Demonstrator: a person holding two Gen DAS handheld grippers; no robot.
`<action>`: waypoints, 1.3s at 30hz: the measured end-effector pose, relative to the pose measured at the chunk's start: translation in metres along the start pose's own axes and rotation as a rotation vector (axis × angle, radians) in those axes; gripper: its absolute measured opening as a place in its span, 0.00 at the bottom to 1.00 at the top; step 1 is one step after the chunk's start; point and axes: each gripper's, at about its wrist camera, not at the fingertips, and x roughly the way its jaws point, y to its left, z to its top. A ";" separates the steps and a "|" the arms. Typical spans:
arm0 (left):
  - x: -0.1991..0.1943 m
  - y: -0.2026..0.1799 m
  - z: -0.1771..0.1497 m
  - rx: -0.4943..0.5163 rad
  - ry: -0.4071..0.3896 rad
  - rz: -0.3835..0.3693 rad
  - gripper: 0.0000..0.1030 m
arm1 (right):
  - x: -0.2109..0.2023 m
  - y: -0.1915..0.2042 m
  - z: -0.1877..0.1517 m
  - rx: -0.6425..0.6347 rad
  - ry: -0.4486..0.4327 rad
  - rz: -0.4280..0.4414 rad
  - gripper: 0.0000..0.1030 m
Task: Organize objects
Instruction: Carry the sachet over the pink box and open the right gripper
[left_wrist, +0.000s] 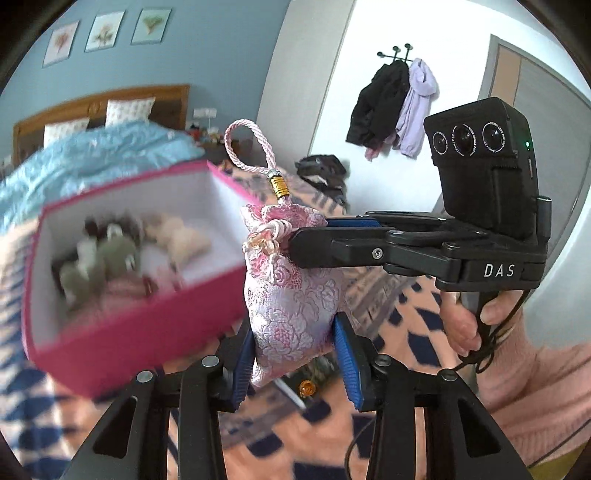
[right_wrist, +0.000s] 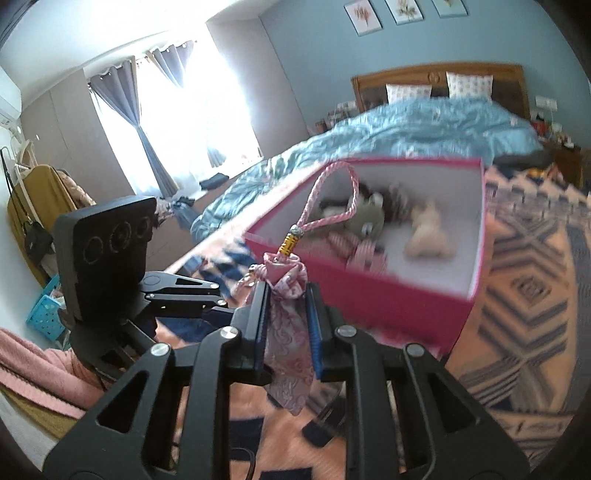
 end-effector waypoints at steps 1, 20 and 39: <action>0.004 0.001 0.009 0.008 -0.006 0.009 0.39 | -0.002 -0.002 0.006 -0.002 -0.012 -0.001 0.21; 0.081 0.066 0.117 -0.044 0.030 0.144 0.39 | 0.034 -0.071 0.107 -0.036 -0.024 -0.146 0.21; 0.163 0.102 0.122 -0.176 0.257 0.266 0.50 | 0.117 -0.150 0.101 -0.039 0.174 -0.461 0.25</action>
